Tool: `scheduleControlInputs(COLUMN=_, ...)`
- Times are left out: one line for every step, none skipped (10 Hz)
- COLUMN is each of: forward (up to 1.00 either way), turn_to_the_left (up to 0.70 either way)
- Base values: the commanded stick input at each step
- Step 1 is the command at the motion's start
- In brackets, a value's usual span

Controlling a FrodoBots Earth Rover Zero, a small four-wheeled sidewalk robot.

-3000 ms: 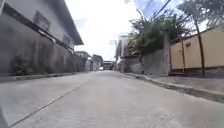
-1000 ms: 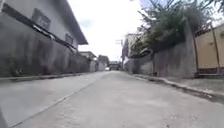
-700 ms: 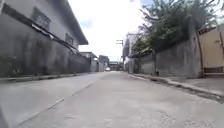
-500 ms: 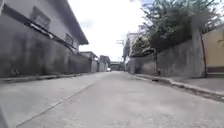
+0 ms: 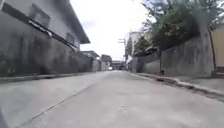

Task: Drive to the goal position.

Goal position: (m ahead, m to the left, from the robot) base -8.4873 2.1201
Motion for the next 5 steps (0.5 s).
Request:
scheduleControlInputs(forward=0.70, turn_to_the_left=-0.05)
scheduleControlInputs(forward=0.70, turn_to_the_left=-0.35)
scheduleControlInputs(forward=0.70, turn_to_the_left=-0.35)
scheduleControlInputs(forward=0.70, turn_to_the_left=-0.27)
scheduleControlInputs(forward=0.70, turn_to_the_left=-0.08)
